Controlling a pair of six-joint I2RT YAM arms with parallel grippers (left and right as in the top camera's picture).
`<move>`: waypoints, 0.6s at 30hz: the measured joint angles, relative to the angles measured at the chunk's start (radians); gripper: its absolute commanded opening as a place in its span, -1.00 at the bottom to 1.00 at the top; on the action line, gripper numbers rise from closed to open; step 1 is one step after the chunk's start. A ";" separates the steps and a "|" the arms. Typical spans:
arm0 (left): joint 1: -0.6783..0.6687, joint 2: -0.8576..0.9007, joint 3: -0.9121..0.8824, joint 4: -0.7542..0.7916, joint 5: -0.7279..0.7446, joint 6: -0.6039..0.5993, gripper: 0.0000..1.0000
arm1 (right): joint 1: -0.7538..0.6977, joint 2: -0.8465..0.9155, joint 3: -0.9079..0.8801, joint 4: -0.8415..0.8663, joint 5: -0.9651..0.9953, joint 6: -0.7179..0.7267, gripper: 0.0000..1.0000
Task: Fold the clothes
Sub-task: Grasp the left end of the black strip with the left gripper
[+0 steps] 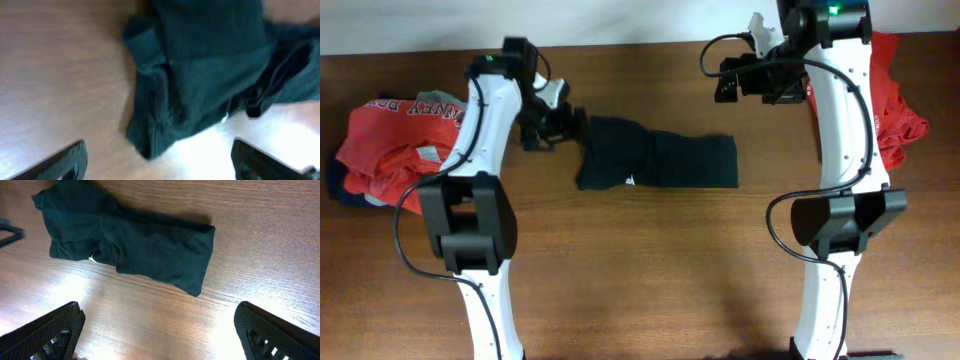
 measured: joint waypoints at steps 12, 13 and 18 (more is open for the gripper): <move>-0.014 0.000 -0.175 0.233 0.099 0.022 0.82 | 0.000 0.000 0.000 0.000 0.000 -0.003 0.97; -0.021 0.000 -0.181 0.249 0.099 0.022 0.82 | 0.000 0.000 0.000 0.000 0.000 -0.003 0.97; -0.070 0.000 -0.203 0.298 0.074 0.021 0.57 | 0.000 0.000 0.000 0.000 0.000 -0.003 0.97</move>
